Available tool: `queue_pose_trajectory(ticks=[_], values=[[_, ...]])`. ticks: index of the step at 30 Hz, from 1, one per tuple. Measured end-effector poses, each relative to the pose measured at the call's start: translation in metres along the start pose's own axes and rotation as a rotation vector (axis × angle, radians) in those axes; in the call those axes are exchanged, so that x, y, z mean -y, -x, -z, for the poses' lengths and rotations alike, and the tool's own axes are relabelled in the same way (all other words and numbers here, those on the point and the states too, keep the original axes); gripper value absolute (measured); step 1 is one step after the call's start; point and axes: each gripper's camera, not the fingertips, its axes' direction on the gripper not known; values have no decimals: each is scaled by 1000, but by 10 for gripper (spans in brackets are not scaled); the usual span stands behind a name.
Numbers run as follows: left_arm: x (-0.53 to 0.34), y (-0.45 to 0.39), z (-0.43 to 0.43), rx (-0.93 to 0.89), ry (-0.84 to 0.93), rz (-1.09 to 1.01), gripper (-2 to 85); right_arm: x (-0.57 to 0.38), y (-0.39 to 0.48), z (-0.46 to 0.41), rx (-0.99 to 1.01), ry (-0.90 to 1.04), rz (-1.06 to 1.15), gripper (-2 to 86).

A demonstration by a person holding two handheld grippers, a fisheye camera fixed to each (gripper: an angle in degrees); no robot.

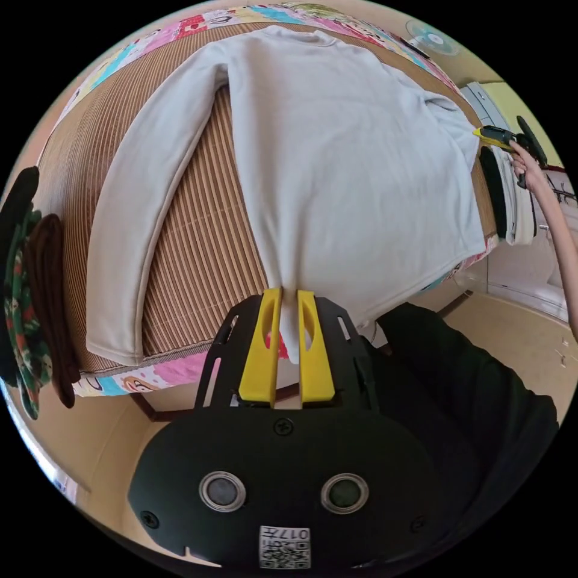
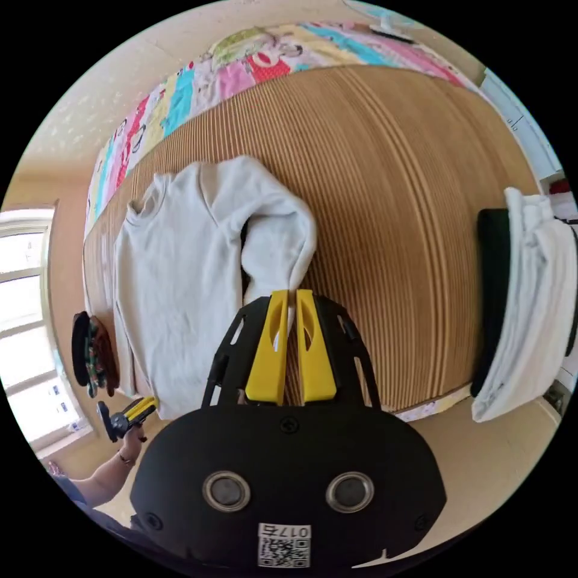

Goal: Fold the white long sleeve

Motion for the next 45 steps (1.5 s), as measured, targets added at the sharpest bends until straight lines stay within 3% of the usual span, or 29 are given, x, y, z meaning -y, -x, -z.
queue_pose_trajectory(ticks=[3,4,8,14,19,22,24,27,29,31,33,35,39,45], values=[[-10,37,-3,-142,-12,115,51,-29,-13,71,-179,-323,21,45],[-15,51,-4,-196,-22,163,51,-33,-17,73,-189,-344,12,47],[-55,110,1,-464,-183,433,68,-45,-57,5,-114,-26,-139,52],[-160,203,-27,-1063,-693,1113,136,-128,-28,-69,186,66,-141,30],[-194,232,-66,-1169,-828,1467,132,-175,22,-135,419,229,-160,21],[-192,253,-63,-1105,-815,1531,58,-188,46,-159,511,300,-155,17],[-185,261,-36,-1038,-864,1493,39,-188,53,-166,559,332,-141,13],[-150,255,63,-830,-998,1224,37,-181,47,-159,585,304,-87,9],[-100,204,167,-515,-1145,925,37,-178,36,-155,566,286,-46,8],[-50,142,232,-382,-1253,635,38,-177,20,-155,542,287,-48,7],[2,72,269,-358,-1296,361,39,-180,-10,-157,549,271,-101,8],[80,-19,272,-433,-1183,27,43,-185,-31,-158,571,254,-154,8],[145,-106,211,-549,-905,-127,104,-202,-68,-160,635,215,-257,17],[116,-102,106,-287,-693,147,113,-225,-111,-168,683,180,-339,41]])
